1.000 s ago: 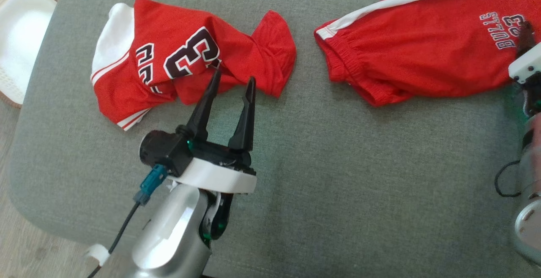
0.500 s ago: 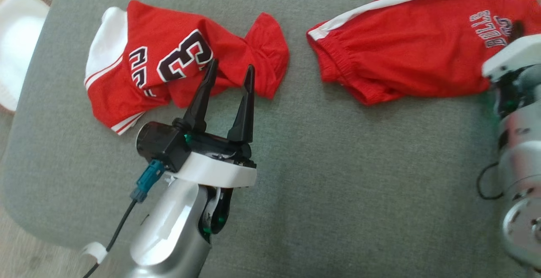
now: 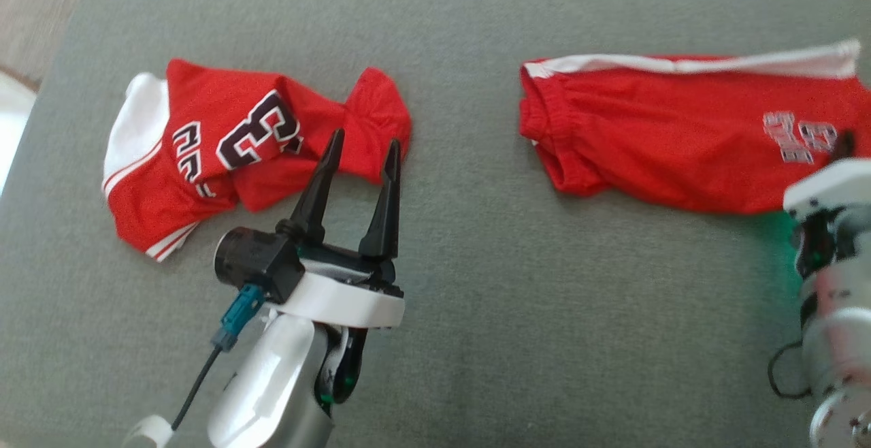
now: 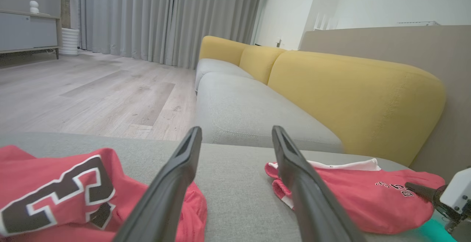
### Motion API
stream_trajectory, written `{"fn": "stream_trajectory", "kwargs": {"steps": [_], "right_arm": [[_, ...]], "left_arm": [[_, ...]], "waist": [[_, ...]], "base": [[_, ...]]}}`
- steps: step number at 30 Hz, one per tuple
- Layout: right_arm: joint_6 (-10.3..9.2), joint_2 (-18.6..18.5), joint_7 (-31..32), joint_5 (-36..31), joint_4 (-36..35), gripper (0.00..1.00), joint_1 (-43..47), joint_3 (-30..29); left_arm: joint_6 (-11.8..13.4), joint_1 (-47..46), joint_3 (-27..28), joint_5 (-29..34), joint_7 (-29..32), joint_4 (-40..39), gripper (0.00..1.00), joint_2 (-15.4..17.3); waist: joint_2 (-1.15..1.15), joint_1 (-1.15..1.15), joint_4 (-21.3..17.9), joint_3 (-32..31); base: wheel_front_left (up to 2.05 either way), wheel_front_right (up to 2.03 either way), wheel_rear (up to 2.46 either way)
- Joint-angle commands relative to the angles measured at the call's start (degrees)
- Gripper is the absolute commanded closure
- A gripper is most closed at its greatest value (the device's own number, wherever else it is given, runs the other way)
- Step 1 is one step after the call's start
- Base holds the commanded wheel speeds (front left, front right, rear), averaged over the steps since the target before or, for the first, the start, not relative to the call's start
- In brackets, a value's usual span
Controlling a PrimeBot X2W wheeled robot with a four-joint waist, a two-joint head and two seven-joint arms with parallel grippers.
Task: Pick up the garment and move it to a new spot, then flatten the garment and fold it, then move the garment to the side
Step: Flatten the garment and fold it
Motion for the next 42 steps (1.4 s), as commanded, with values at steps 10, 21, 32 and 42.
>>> {"fn": "stream_trajectory", "kwargs": {"steps": [10, 21, 32, 42], "right_arm": [[-0.04, -0.34, -1.42, 1.76, -6.61, 1.0, 5.92, -3.31], [-0.04, 3.11, -2.49, 2.66, -10.96, 1.0, 6.38, -0.34], [-0.04, 5.52, -4.18, 9.61, -14.53, 1.0, 5.87, 15.92], [-0.04, 5.92, -4.63, 25.41, -22.32, 1.0, 11.11, 39.8]], "left_arm": [[-0.65, 0.3, 0.63, 0.86, -0.53, -1.73, 0.0, 0.46], [-1.24, 0.51, 0.32, 1.52, -0.53, -0.29, 0.0, 0.46], [-1.04, 1.05, 0.5, 0.27, -0.53, 0.87, 0.0, 0.46], [-0.82, 1.23, -0.17, 0.07, -0.54, 1.83, 0.0, 0.46]], "waist": [[0.0, 0.01, -3.42, -2.82], [0.0, 0.01, -3.8, -3.04], [0.0, 0.01, -2.85, -4.98], [0.0, 0.01, -0.96, -6.37]], "base": [[0.0, 0.0, 0.0], [0.0, 0.0, 0.0], [0.0, 0.0, 0.0], [0.0, 0.0, 0.0]]}}
